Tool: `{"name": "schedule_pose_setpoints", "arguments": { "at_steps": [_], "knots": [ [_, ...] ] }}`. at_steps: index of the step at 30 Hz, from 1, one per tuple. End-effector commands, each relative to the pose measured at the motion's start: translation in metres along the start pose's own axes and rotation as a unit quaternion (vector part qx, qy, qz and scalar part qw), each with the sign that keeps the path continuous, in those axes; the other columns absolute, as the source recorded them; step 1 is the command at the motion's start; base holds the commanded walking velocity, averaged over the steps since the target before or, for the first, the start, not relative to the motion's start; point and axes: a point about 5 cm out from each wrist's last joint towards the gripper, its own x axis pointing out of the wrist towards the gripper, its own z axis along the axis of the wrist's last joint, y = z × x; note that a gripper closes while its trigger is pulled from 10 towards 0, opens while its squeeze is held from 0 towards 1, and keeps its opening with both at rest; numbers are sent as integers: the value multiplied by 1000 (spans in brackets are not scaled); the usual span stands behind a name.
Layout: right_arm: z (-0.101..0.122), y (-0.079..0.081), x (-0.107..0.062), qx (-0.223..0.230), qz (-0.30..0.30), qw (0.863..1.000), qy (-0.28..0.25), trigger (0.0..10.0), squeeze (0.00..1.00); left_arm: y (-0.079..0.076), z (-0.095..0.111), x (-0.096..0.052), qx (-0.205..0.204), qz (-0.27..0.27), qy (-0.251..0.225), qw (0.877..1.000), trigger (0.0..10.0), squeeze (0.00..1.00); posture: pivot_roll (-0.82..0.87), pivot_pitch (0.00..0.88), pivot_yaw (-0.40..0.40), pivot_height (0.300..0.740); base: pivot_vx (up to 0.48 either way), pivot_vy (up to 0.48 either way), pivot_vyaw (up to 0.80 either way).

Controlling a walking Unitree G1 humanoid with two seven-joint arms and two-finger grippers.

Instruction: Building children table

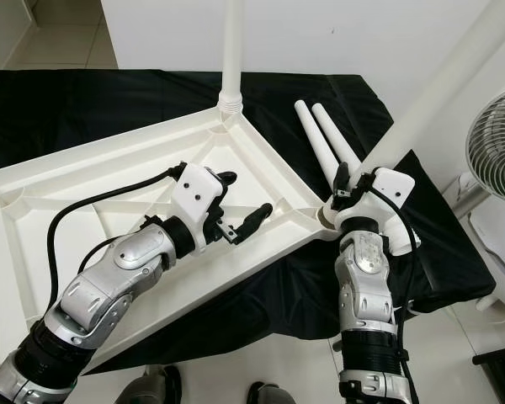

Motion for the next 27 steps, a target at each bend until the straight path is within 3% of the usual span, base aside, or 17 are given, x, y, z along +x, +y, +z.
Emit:
{"name": "schedule_pose_setpoints", "arguments": {
  "at_steps": [1, 24, 27],
  "knots": [
    [-9, 1, -4, -5, 11, 1000, 20, 10000, 0, -7, 1, -2, 0, -48, 2, 999, 10000, 0, 90, 163, -36, 740, 0, 0, 0],
    [-12, -5, -23, -38, 39, 998, 37, 10000, 0, -10, 3, -3, 2, -53, 1, 999, 10000, 0, 80, 166, -45, 740, 0, 0, 0],
    [-14, -2, -29, -50, 68, 996, 25, 10000, 0, -10, 4, -3, 3, -53, 1, 999, 10000, 0, 80, 165, -42, 740, 0, 0, 0]
  ]
}}
